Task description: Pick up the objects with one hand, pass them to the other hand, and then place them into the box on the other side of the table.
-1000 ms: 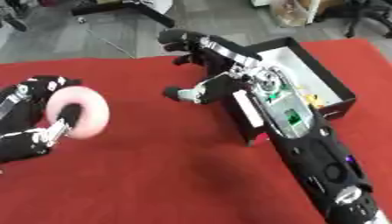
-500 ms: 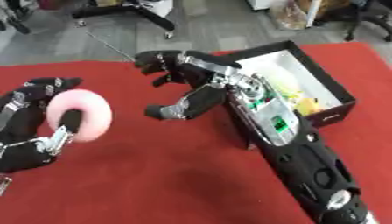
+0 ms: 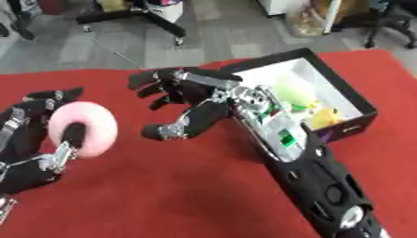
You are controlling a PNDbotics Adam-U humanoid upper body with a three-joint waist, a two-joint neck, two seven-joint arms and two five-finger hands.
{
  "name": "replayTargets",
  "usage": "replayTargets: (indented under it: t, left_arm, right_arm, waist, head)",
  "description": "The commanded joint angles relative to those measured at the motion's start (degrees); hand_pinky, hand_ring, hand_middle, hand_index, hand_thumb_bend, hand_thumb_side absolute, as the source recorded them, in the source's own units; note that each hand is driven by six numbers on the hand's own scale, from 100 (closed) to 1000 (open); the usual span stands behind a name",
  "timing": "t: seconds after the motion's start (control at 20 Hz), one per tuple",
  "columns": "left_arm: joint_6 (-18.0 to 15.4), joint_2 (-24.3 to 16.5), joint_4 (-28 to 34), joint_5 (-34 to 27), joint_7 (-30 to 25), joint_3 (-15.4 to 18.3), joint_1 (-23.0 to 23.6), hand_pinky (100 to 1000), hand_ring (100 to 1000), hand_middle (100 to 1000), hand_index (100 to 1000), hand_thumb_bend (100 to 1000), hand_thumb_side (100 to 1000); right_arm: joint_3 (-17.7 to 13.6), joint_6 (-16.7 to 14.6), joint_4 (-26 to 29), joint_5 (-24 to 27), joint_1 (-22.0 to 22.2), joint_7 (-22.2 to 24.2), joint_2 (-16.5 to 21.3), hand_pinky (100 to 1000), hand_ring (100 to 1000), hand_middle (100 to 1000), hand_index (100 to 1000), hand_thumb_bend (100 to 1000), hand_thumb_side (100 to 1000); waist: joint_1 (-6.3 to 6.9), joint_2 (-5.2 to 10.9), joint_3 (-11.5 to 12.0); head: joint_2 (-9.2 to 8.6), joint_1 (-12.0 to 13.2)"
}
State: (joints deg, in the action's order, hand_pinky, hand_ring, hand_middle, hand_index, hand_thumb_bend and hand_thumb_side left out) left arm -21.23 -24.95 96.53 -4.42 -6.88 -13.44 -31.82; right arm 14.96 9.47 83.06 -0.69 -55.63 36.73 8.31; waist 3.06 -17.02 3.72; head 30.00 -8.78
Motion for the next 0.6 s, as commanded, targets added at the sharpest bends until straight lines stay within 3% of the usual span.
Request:
replayTargets:
  t: [0.05,0.6]
  left_arm:
    - [-0.84,0.02,0.55,0.42,1.06,-0.14,-0.98,970,615,516,540,100,339]
    - [-2.69,3.26,-2.01,1.69,2.8,-0.64,-2.13,978,614,514,542,100,349]
  right_arm:
    - [0.12,1.07,1.43,0.42,-1.1,0.33,-0.49,863,950,1000,877,391,161]
    - [1.39,2.8,1.24,0.99,-2.0,1.65,-2.04,863,951,1000,881,377,176]
  waist:
    - [-0.64,0.56,0.26]
    - [-0.7,0.25,0.74]
  head:
    - [-0.97,-0.48]
    - [-1.11,-1.51]
